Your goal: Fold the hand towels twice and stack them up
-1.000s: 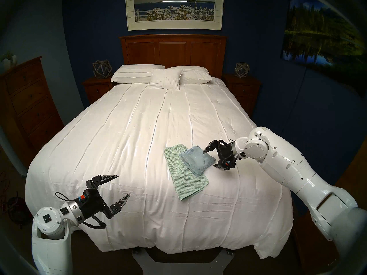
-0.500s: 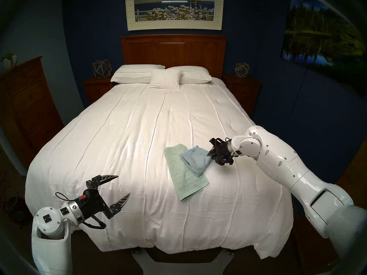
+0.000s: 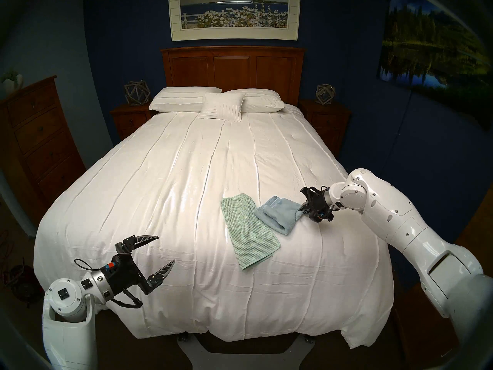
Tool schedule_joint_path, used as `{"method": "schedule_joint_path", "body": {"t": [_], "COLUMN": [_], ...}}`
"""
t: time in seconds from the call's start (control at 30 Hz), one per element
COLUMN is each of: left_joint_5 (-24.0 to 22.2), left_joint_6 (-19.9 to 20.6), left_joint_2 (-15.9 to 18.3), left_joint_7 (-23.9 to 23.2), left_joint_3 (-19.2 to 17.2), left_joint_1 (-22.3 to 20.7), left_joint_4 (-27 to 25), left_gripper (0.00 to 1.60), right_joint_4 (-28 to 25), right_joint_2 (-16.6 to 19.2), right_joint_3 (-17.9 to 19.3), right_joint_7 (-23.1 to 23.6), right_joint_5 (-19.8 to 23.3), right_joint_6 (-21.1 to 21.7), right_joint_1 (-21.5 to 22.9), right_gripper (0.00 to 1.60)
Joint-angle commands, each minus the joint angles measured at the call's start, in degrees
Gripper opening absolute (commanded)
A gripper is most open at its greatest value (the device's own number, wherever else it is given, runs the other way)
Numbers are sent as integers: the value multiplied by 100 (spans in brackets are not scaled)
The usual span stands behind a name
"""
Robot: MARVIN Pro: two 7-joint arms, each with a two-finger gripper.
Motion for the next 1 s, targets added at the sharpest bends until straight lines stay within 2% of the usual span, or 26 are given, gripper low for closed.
{"method": "schedule_joint_path", "body": {"t": [0.0,0.13,0.23,0.27,0.37,0.43,0.47,0.5,0.53,0.8,0.97], "left_joint_5": [-31,-31,-32,-32,-34,-35,-36,-36,-36,-30,-32], "left_joint_6": [-9,-9,-8,-8,-6,-3,-2,-2,-2,-9,-8], "left_joint_2": [-6,-6,-6,-7,-8,-10,-10,-10,-10,-6,-7], "left_joint_7": [-9,-9,-9,-9,-10,-10,-10,-10,-10,-9,-10], "left_joint_3": [-4,-3,-4,-4,-5,-7,-7,-7,-7,-4,-5], "left_joint_1": [-4,-4,-3,-3,1,3,4,4,4,-5,-2], "left_joint_4": [-92,-91,-92,-94,-99,-104,-105,-106,-105,-90,-95], "left_gripper": [160,160,160,160,160,160,160,160,160,160,160], "right_joint_4": [-128,-82,-80,-76,-5,-66,-135,-288,-413,-1186,-1602], "right_joint_2": [648,918,1096,1135,1178,1170,1171,1199,1227,1814,1866], "right_joint_3": [239,299,332,347,352,333,333,356,372,808,981], "right_joint_7": [-72,-93,-114,-139,-205,-232,-232,-216,-148,-206,-134], "right_joint_5": [91,66,60,63,90,113,145,210,296,990,1634], "right_joint_6": [-247,-382,-543,-579,-731,-799,-813,-783,-764,-740,-652], "right_joint_1": [-37,-123,-172,-189,-236,-299,-337,-400,-435,-692,-865], "right_gripper": [2,8,5,28,27,52,80,127,160,160,160]}}
